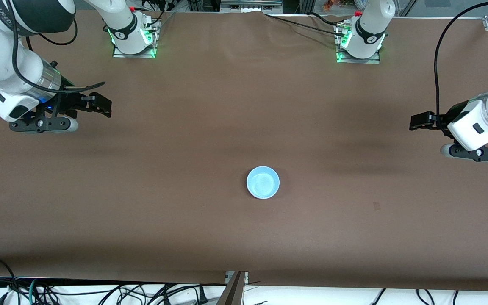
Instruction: Stack pink and blue bowls on white bowl
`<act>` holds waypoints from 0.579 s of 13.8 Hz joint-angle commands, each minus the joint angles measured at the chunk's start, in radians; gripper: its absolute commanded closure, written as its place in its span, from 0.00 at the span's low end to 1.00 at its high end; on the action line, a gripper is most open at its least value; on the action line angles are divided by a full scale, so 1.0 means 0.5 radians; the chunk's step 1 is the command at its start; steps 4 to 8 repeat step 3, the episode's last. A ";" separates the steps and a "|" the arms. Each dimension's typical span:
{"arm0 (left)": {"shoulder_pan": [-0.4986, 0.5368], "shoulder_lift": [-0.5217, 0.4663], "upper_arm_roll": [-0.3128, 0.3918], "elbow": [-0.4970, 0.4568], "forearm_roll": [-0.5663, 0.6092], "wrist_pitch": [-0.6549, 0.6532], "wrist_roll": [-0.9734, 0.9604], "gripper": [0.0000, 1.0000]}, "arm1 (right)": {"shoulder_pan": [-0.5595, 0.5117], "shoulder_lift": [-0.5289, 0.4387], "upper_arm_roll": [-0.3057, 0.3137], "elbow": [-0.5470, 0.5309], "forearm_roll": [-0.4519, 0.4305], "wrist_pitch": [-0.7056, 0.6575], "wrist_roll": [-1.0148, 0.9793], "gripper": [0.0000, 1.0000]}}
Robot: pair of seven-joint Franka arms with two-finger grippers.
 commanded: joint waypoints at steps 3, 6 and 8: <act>-0.002 0.027 -0.001 0.055 0.032 -0.011 0.024 0.00 | -0.052 -0.006 -0.007 0.072 -0.039 -0.013 -0.162 0.00; -0.002 0.027 -0.001 0.055 0.032 -0.011 0.024 0.00 | -0.052 -0.006 -0.007 0.072 -0.039 -0.013 -0.162 0.00; -0.002 0.027 -0.001 0.055 0.032 -0.011 0.024 0.00 | -0.052 -0.006 -0.007 0.072 -0.039 -0.013 -0.162 0.00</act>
